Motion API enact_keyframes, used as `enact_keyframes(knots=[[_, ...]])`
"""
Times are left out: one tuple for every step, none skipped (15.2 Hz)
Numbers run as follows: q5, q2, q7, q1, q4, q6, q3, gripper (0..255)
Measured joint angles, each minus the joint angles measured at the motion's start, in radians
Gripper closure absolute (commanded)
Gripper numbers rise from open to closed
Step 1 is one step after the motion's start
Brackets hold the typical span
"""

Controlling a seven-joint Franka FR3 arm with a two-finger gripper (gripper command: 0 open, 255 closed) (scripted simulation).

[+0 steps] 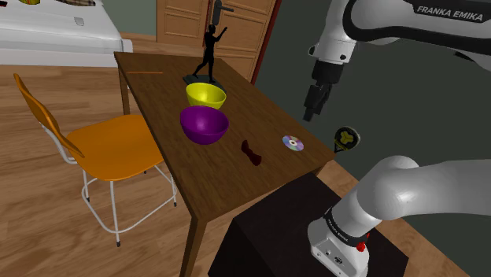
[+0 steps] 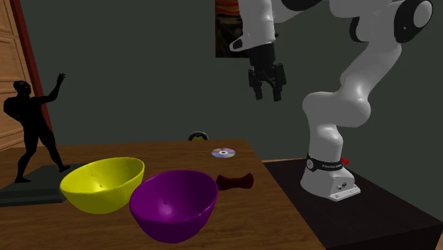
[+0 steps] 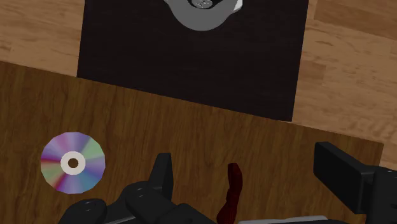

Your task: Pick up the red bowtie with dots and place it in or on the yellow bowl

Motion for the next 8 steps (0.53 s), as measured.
enact_keyframes(knots=[[0.000,0.000,0.000,0.000,0.000,0.000,0.000,0],[0.005,0.007,0.010,0.000,-0.010,0.020,0.006,0],[0.012,0.013,0.024,0.000,-0.026,0.047,0.015,0],[0.019,0.020,0.040,-0.001,-0.049,0.083,0.024,0],[0.025,0.034,0.054,-0.003,-0.063,0.119,0.032,0],[0.033,0.049,0.073,-0.003,-0.078,0.157,0.044,0],[0.042,0.060,0.092,-0.003,-0.099,0.197,0.056,0],[0.051,0.085,0.110,-0.004,-0.123,0.252,0.069,0]])
